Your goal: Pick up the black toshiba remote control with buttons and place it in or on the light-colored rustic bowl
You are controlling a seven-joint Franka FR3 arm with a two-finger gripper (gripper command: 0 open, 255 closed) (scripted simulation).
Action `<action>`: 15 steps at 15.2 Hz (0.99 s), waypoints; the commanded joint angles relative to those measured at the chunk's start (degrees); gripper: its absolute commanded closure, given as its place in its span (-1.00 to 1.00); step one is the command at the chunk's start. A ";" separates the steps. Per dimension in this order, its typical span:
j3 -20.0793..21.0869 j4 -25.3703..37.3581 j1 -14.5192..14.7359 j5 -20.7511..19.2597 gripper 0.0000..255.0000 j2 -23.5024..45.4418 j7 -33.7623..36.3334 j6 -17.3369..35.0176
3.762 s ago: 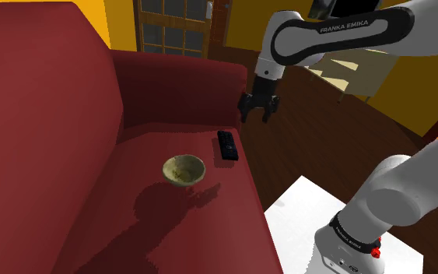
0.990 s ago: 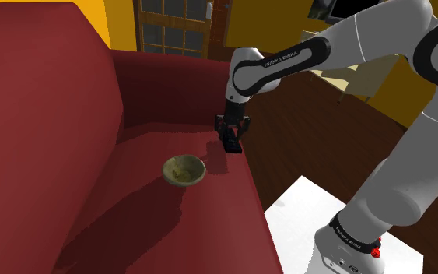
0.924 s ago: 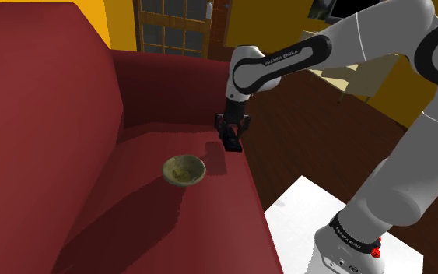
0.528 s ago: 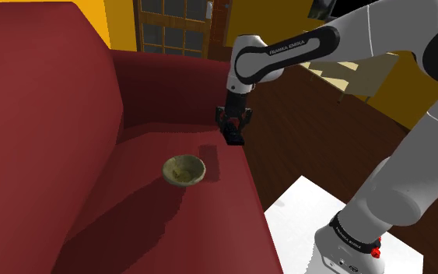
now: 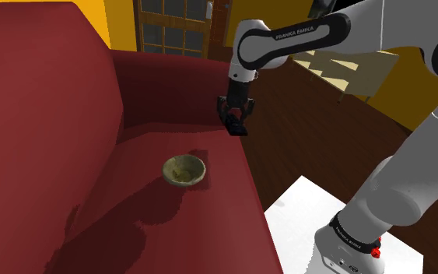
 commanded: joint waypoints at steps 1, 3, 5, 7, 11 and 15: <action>-0.07 1.19 -0.06 -0.02 1.00 -0.54 0.05 -1.74; -0.09 2.31 -0.08 -0.03 1.00 -0.92 0.15 -3.24; -0.12 3.48 -0.10 -0.04 1.00 -1.26 0.26 -4.74; -0.15 4.71 -0.12 -0.05 1.00 -1.54 0.37 -6.25; -0.20 7.31 -0.16 -0.09 1.00 -1.97 0.59 -9.27; -0.25 9.71 -0.19 -0.12 1.00 -2.20 0.80 -11.89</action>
